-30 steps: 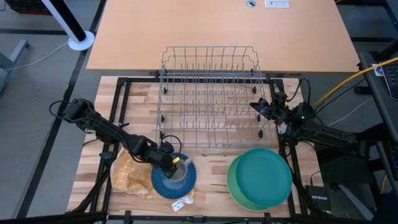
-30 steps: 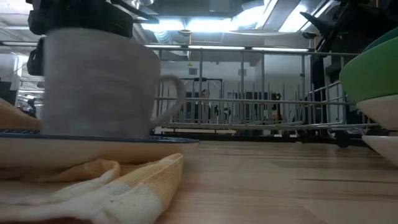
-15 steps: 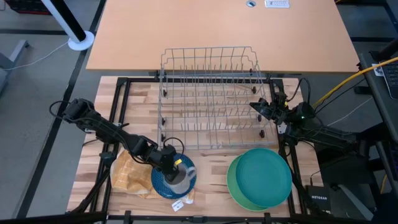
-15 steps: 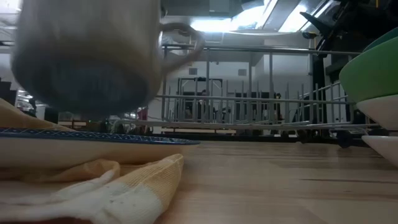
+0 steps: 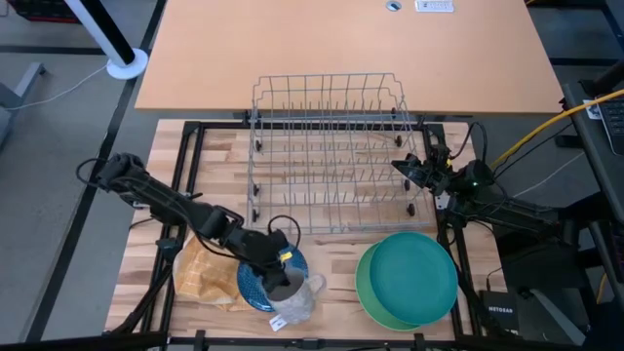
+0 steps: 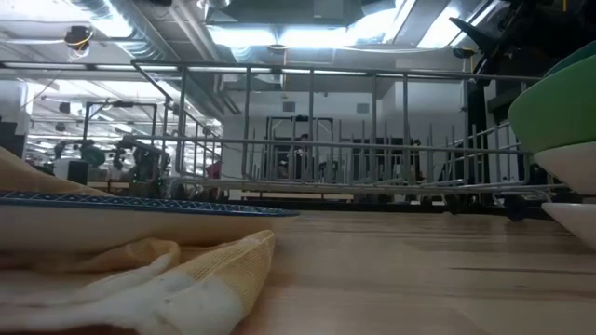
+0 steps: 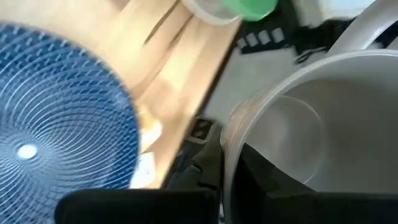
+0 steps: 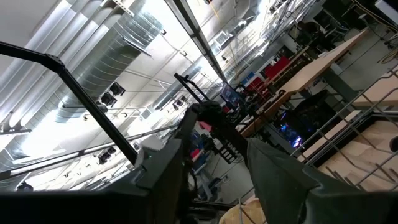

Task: Sort dishes
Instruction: Move the mug to the middle left of the table

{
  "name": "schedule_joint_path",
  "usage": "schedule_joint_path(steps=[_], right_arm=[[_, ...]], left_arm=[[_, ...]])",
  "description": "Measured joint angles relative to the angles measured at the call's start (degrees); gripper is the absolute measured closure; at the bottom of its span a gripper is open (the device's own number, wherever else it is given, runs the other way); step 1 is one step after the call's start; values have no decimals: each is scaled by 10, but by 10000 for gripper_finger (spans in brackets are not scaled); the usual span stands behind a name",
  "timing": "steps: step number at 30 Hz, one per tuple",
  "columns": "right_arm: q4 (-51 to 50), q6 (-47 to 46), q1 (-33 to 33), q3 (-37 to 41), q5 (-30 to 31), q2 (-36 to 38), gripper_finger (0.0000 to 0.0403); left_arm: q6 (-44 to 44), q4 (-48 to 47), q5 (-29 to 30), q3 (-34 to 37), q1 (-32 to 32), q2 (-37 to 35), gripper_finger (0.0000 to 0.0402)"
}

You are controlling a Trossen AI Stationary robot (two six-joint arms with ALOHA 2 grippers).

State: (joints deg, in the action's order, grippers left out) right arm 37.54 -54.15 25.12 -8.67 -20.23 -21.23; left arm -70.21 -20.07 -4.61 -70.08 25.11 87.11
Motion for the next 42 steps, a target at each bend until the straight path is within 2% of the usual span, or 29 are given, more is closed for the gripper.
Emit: schedule_joint_path(steps=[9,14,20,24,28,37,42], right_arm=[[1,0,0,0,-1,0,220],[1,0,0,0,-22,0,220],[2,0,0,0,-44,0,220],[1,-27,0,0,-29,0,219],[0,-88,0,0,-10,0,219],[-1,-101,0,0,2,0,219],[-1,-101,0,0,1,0,220]], left_arm=[[5,-32,111,-11,-51,-93,389],[19,-129,181,-11,-90,-177,389],[9,-251,327,-12,-132,-281,389],[-34,-341,421,-12,-154,-328,389],[-123,-445,492,-12,-179,-345,389],[-303,-696,495,-12,-252,-301,389],[-272,-678,457,19,-303,-284,389]])
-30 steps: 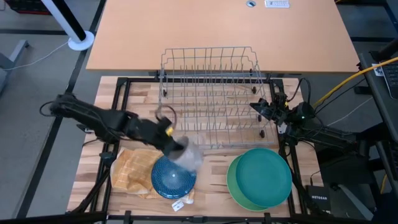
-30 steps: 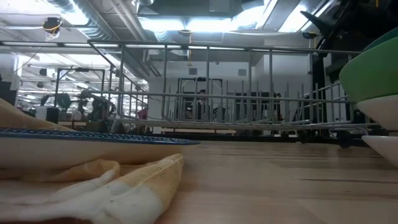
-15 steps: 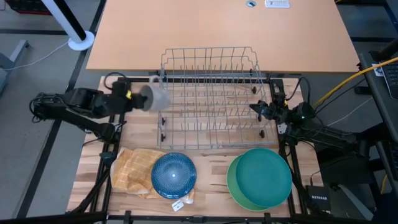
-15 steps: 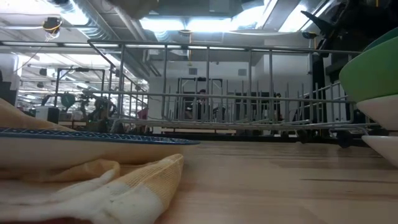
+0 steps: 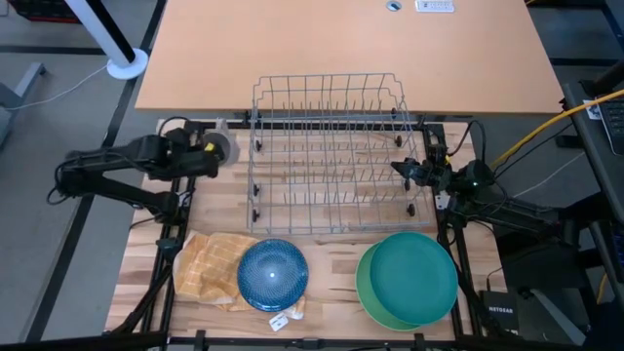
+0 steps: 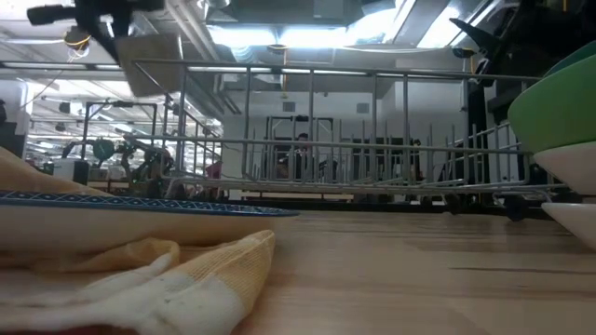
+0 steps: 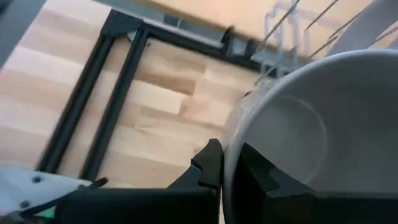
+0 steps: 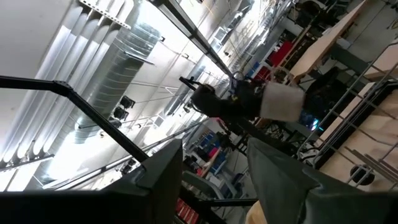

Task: Sort dishes
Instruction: Move the mug to the middle left of the table

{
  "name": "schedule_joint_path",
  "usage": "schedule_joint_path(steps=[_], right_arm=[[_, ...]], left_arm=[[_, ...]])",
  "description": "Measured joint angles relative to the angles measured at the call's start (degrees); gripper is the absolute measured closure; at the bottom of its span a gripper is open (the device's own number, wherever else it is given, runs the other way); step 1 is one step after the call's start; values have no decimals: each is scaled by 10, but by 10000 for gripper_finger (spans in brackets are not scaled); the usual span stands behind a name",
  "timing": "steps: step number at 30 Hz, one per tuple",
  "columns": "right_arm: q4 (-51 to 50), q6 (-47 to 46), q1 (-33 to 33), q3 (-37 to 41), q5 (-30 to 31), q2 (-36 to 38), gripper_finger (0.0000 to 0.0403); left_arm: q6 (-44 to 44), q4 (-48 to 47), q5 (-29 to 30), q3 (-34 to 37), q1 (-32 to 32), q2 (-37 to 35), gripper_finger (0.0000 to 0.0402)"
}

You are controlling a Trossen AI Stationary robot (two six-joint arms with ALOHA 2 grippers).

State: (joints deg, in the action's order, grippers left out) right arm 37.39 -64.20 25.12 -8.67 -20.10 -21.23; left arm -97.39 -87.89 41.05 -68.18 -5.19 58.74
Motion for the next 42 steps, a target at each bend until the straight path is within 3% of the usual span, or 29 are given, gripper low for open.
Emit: schedule_joint_path(steps=[6,16,23,28,37,42], right_arm=[[-4,-19,0,0,0,0,220],[-3,-32,0,0,-4,0,220],[-3,-33,0,0,-4,0,220],[-2,-33,0,0,-4,0,220],[-4,-33,0,0,-5,0,220],[-4,-33,0,0,-5,0,220]], left_arm=[[33,10,-95,66,-50,30,389],[44,199,-158,204,-100,39,389],[-3,211,-206,275,-115,40,389],[1,216,-224,293,-115,40,384],[15,217,-231,293,-115,39,327],[88,216,-286,293,-115,38,299]])
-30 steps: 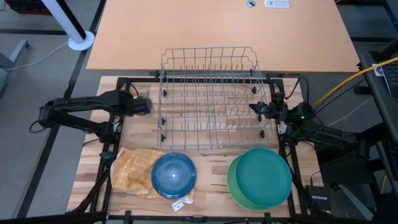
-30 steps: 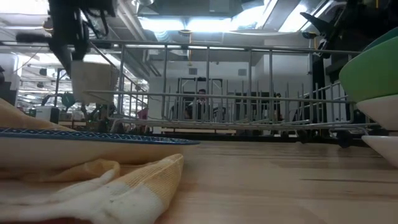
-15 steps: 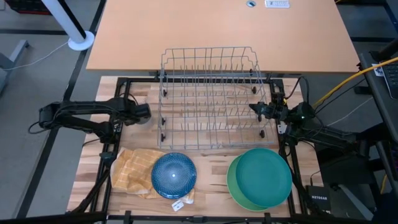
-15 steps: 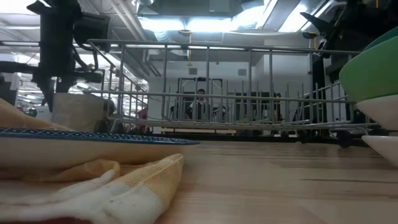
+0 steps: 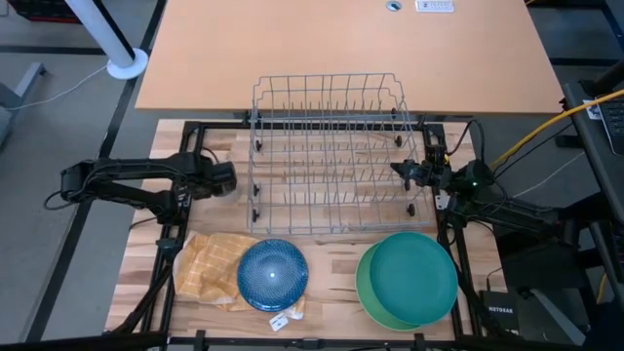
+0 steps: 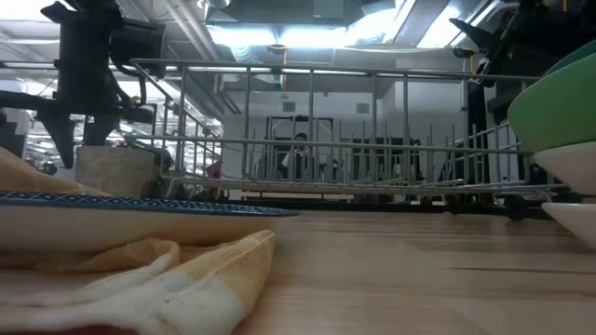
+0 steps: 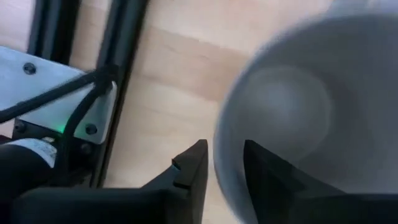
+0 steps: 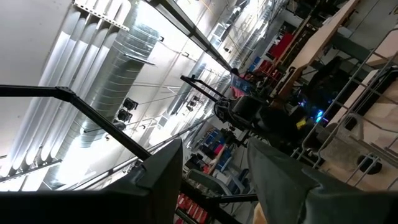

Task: Sort dishes
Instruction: Move the mug to the middle left of the table, then put the green plate in the dish rack

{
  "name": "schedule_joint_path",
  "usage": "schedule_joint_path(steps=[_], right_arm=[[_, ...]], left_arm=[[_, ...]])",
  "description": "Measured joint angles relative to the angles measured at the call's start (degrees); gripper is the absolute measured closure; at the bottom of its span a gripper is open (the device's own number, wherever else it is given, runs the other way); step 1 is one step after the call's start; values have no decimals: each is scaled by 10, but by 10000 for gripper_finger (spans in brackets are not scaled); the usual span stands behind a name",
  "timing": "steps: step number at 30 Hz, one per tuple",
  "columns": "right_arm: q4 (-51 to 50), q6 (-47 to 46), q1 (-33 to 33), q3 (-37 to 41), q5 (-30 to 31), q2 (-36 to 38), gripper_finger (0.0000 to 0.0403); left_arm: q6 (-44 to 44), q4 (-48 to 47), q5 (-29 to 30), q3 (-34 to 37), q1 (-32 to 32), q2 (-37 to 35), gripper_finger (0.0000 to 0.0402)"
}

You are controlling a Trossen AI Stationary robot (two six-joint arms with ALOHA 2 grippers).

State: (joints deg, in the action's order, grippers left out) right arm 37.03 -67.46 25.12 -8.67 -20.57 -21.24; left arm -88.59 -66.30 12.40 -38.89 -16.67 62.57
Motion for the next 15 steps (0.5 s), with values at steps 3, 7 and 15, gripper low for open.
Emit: schedule_joint_path(steps=[3,7,15], right_arm=[[0,0,0,0,0,0,219],[0,1,0,0,0,0,220],[1,2,0,0,0,0,220]], left_arm=[[46,-1,-41,-5,0,-3,283],[80,-11,-60,-19,0,-14,274],[94,-8,-52,-35,0,-49,273]])
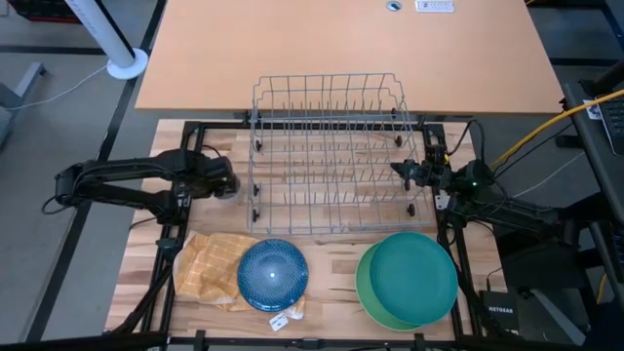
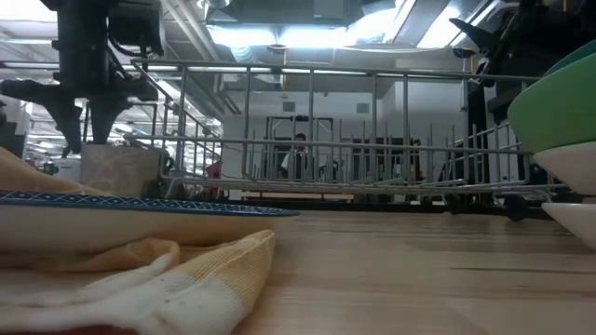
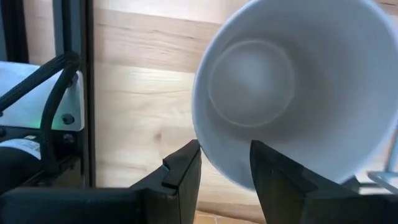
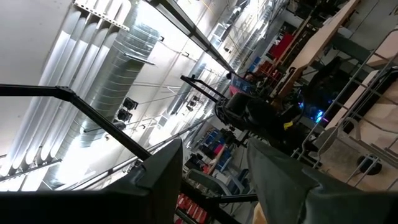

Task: Sort dishes
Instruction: Put the green plate in the dish rack

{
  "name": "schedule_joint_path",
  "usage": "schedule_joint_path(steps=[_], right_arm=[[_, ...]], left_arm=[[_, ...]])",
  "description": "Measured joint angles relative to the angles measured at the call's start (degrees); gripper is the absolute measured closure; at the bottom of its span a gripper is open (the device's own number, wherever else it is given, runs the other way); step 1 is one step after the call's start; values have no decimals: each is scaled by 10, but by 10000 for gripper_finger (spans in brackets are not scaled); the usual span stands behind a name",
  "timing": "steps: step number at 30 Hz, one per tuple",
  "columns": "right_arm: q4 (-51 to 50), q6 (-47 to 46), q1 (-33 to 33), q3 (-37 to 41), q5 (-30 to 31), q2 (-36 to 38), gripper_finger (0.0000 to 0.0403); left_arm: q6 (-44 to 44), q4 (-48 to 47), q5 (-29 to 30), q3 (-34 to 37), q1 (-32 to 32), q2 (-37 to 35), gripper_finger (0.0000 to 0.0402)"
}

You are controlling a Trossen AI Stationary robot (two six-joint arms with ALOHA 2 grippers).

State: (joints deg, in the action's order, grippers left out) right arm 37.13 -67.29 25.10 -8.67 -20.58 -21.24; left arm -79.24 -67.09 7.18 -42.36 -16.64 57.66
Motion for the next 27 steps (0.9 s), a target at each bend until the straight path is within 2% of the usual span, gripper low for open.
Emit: schedule_joint_path(steps=[8,14,17,21,24,27], right_arm=[[3,2,0,-23,-7,0,220],[3,3,0,-62,-25,0,220],[-11,3,0,-82,-36,0,220],[-71,2,0,-121,-63,0,220],[-158,1,0,-177,-83,0,220],[-289,8,0,-250,-104,-6,220]], left_arm=[[4,-35,-11,-29,0,-58,273],[76,-29,-56,-71,11,-111,273],[100,13,-73,-86,32,-132,272],[122,114,-76,-91,73,-155,272],[146,202,-76,-92,107,-160,272],[179,272,-60,-92,135,-159,272]])
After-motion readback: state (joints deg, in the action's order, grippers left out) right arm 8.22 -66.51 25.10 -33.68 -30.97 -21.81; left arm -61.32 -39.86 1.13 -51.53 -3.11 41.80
